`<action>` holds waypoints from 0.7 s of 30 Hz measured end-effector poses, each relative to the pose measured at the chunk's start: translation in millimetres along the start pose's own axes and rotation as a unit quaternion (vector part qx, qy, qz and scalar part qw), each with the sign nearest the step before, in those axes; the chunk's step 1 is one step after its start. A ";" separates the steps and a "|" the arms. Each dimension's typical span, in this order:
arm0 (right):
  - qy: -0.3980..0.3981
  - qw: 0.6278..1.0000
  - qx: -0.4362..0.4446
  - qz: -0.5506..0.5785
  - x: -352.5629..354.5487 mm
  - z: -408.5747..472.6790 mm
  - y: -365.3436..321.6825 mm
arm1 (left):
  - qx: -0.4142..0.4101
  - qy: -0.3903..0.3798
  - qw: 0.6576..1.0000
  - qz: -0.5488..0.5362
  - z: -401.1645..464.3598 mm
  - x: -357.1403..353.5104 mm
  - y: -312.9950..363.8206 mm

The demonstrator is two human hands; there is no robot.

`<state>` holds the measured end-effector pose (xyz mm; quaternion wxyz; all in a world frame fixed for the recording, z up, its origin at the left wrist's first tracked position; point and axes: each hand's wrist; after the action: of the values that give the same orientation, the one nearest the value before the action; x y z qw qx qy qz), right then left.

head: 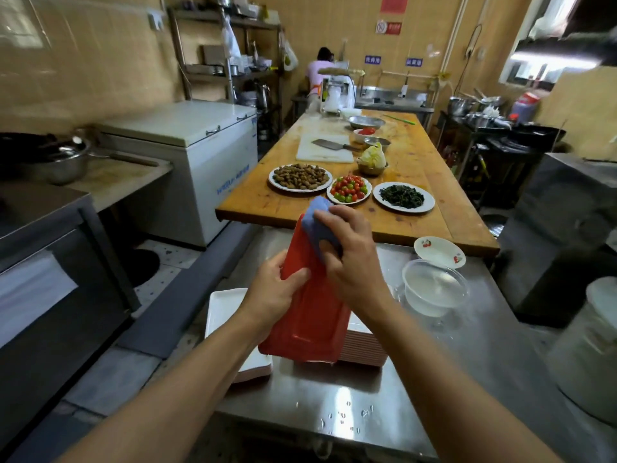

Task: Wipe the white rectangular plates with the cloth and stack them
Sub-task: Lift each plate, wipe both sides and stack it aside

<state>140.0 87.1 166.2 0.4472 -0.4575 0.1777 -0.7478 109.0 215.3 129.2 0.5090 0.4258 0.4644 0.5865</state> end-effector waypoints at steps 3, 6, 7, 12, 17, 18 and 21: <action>-0.053 0.990 0.052 -0.122 -17.2 -0.4 0.8 | 0.008 -0.003 0.999 -0.042 -4.4 5.7 1.0; -0.053 0.978 0.103 -0.173 -23.4 0.8 2.4 | 0.017 0.007 0.997 -0.075 -7.5 9.5 2.2; -0.049 0.976 0.113 -0.180 -23.4 1.0 3.3 | 0.019 0.009 0.996 -0.086 -8.8 10.2 2.3; -0.036 0.979 0.066 -0.187 -11.1 -1.2 24.1 | 0.036 0.015 0.988 -0.151 -15.5 14.6 4.1; -0.029 0.996 -0.057 -0.060 0.1 -5.7 34.1 | 0.036 0.023 0.984 -0.175 -13.8 12.6 6.4; -0.021 0.996 -0.073 -0.040 -1.0 -7.1 32.0 | 0.037 0.021 0.982 -0.182 -13.1 10.7 6.1; -0.009 0.993 -0.114 -0.028 -5.2 -17.9 27.6 | 0.043 0.035 0.976 -0.211 -7.8 4.5 4.2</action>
<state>139.7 74.1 135.6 0.3726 -0.5171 0.2443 -0.7308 100.0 218.7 131.9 0.5853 0.3192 0.5864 0.4601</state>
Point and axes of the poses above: each hand's wrist, its own z-axis towards the middle knuckle, its own x-axis out of the back of the hand, y = z × x, and after that the axes turned 6 degrees about -x, right-handed
